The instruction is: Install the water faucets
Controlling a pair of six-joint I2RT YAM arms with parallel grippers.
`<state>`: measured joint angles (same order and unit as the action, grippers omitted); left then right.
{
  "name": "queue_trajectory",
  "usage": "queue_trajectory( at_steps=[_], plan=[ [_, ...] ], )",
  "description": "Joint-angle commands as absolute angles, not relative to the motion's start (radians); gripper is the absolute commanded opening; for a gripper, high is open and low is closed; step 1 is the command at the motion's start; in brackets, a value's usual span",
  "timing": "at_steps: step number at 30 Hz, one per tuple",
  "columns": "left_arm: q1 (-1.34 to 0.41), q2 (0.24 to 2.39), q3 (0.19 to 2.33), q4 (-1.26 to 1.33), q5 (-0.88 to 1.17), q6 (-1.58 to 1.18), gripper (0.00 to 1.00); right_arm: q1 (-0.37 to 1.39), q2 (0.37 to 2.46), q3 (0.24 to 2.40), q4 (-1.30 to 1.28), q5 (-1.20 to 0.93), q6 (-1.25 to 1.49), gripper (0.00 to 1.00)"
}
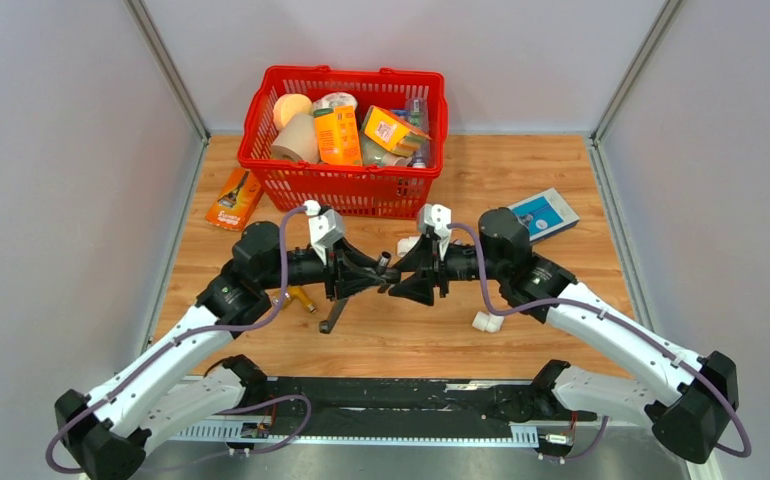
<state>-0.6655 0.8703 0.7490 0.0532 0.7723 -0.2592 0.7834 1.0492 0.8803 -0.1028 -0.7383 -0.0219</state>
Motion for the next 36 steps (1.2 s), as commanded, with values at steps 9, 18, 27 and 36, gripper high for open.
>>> queue_trajectory(
  at_steps=[9,18,27,36],
  plan=[
    [-0.649,0.576,0.762,-0.147,0.047,0.066,0.0,0.715,0.994,0.87,-0.283,-0.287,0.204,0.87],
    [-0.647,0.491,0.657,-0.084,-0.136,0.09,0.0,0.484,1.048,0.806,-0.678,-0.083,0.544,0.91],
    [-0.647,0.402,0.603,-0.075,-0.166,0.097,0.0,0.284,0.985,0.621,-0.791,-0.066,0.765,0.87],
    [-0.647,0.399,0.591,-0.069,-0.166,0.098,0.0,0.261,0.965,0.56,-0.813,0.017,0.845,0.77]
  ],
)
